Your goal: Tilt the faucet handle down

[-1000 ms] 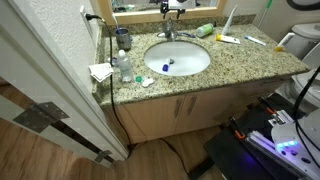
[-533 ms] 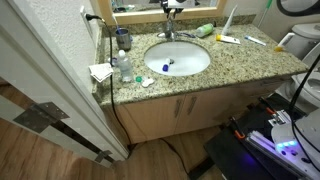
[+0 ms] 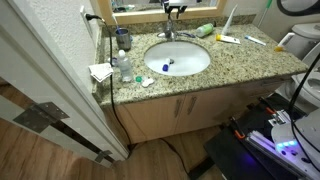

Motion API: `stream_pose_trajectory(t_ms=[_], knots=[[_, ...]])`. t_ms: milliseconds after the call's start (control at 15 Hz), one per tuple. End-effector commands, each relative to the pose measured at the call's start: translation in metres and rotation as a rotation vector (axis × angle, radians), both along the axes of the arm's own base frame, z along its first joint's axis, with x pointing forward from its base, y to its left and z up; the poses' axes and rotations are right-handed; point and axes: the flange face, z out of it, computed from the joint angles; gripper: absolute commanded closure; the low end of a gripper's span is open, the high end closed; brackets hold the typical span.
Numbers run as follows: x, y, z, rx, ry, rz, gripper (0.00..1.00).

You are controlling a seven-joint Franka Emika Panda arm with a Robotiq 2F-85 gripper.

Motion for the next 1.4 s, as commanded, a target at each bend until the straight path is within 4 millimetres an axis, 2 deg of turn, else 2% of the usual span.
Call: stream_pose_trajectory(t_ms=[0,67,133,267,733,800,1333], knots=[[-0.003,-0.001,0.004,0.007,0.066,-0.006,0.14],[-0.003,0.0,0.003,0.011,0.076,-0.006,0.08],[-0.004,0.002,0.003,0.017,0.091,-0.002,0.47],[-0.005,0.004,0.003,0.021,0.105,-0.008,0.48],[-0.004,0.008,0.01,0.051,0.107,-0.021,0.95],[-0.004,0.006,0.009,0.051,0.109,-0.023,0.93],[-0.011,-0.002,-0.004,0.121,0.227,-0.032,0.93]])
